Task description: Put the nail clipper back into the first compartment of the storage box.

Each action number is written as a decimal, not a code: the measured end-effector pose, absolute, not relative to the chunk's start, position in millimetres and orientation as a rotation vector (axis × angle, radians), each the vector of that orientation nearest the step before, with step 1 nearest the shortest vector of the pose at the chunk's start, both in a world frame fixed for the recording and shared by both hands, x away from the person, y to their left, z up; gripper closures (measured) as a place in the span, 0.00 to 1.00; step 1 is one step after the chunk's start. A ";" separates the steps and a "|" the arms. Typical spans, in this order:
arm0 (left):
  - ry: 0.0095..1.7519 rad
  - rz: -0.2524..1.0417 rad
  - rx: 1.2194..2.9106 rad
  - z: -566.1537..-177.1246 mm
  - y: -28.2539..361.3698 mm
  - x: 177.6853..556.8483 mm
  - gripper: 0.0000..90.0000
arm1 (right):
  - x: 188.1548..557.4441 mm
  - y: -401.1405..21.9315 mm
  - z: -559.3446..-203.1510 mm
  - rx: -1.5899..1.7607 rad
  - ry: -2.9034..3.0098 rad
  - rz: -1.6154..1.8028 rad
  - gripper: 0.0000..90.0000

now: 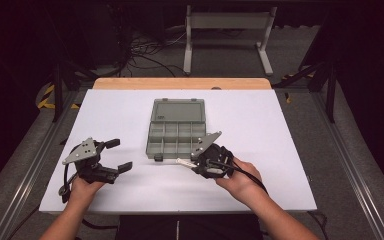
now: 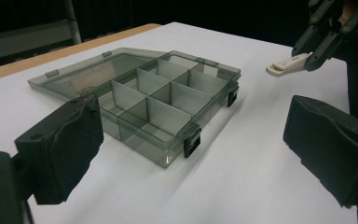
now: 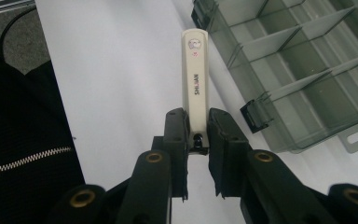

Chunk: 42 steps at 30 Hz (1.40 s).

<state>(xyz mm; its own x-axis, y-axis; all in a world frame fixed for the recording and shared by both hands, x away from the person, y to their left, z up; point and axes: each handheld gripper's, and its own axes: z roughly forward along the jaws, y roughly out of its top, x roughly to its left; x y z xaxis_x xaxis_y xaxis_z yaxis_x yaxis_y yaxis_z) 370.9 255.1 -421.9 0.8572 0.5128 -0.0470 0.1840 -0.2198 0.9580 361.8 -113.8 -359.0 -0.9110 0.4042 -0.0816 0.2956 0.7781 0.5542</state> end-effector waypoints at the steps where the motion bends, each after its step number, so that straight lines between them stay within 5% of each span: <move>1: 0.533 0.328 1.791 -422.0 255.0 370.7 0.06 | 362.5 -113.7 -357.7 0.546 2.773 0.820 0.87; 42: 0.537 0.343 1.774 -424.5 256.2 371.8 0.04 | 432.1 -79.3 -315.5 0.589 2.690 0.834 0.87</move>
